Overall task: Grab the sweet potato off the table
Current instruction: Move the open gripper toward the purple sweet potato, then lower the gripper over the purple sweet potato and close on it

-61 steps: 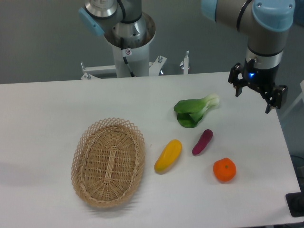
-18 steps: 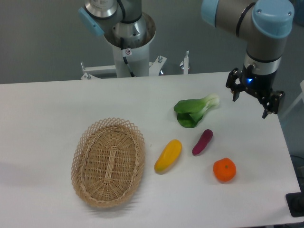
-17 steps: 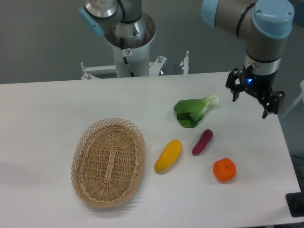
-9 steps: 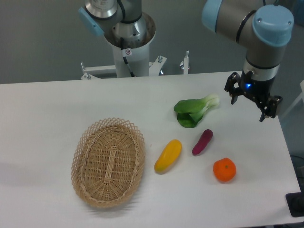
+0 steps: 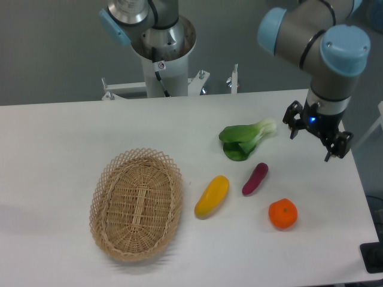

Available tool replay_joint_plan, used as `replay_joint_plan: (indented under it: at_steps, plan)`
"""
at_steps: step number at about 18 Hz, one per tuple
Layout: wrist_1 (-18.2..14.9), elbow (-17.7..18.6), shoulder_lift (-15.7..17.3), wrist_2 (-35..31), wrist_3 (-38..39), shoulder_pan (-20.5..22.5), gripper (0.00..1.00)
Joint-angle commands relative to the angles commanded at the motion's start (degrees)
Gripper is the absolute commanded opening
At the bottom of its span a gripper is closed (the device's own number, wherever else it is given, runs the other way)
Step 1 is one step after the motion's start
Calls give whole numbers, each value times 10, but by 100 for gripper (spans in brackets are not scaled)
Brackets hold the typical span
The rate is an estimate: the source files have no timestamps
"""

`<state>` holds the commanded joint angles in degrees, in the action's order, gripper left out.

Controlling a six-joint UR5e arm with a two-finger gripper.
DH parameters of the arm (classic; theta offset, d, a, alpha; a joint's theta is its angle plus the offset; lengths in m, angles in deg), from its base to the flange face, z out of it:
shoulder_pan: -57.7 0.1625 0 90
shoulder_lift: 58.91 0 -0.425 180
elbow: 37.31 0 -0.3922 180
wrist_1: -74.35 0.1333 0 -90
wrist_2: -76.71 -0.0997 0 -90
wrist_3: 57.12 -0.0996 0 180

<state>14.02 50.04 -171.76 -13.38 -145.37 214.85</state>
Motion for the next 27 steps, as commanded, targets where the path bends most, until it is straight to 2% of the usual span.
replay_joint_plan:
  at_steps: [2,6,10,17,22,25,27]
  plan:
    - [37,21,-5,2,0,0,100]
    - [38,25,-10,2,17,-1,100]
    - [41,37,-12,42,75,-1,100]
    - [94,80,-18,54,96,-2,100]
    - [100,95,-21,53,108,-3,100]
    - [114,126,-19,51,109,-4,100]
    - [140,154,-15,48,108,-17,100]
